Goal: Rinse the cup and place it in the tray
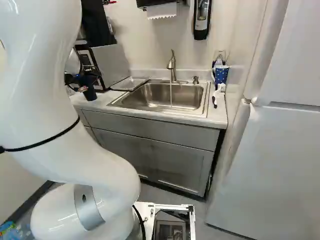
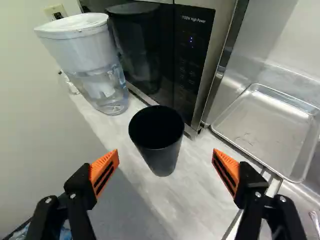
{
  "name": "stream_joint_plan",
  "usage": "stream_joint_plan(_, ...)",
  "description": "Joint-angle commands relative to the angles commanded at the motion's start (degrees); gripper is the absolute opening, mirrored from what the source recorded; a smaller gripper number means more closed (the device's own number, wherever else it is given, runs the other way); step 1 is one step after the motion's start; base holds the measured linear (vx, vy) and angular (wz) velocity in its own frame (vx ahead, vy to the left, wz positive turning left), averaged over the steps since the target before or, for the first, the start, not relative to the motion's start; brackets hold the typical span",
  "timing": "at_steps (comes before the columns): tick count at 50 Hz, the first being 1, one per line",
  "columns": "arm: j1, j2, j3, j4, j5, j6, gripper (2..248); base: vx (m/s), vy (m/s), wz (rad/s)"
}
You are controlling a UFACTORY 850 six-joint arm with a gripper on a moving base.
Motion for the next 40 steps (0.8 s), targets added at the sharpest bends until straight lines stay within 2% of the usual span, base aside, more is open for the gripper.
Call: stream_joint_plan(40, 0.4, -2.6, 2.3, 0.0, 8.7, 0.0, 247, 0.000, 0.000, 0.000)
